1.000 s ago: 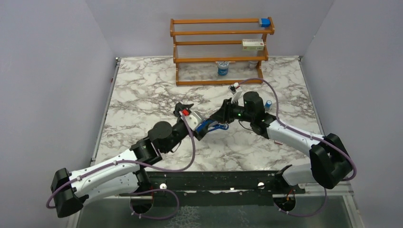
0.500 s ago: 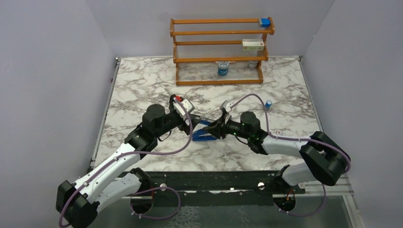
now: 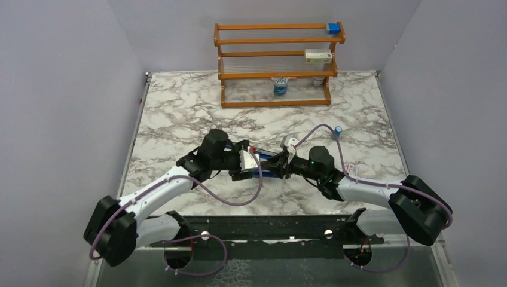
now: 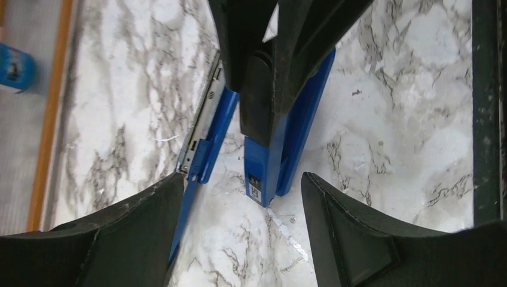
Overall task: Load the staples into the stapler
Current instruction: Pick up the stapler from the center of the board.
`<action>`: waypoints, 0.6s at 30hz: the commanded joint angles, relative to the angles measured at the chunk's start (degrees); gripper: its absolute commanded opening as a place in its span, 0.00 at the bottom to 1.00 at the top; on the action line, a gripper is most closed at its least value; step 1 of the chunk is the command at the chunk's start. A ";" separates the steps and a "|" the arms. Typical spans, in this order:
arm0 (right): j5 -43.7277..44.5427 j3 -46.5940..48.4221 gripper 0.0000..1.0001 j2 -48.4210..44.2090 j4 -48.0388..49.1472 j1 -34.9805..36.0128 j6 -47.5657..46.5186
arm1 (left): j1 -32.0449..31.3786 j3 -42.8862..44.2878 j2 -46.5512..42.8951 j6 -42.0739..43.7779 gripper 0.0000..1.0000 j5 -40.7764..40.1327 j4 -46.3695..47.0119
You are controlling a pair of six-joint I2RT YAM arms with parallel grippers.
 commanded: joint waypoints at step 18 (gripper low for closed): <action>-1.03 1.58 0.01 -0.96 -2.20 0.22 -4.02 | 0.16 13.49 21.67 15.95 0.49 14.76 -7.94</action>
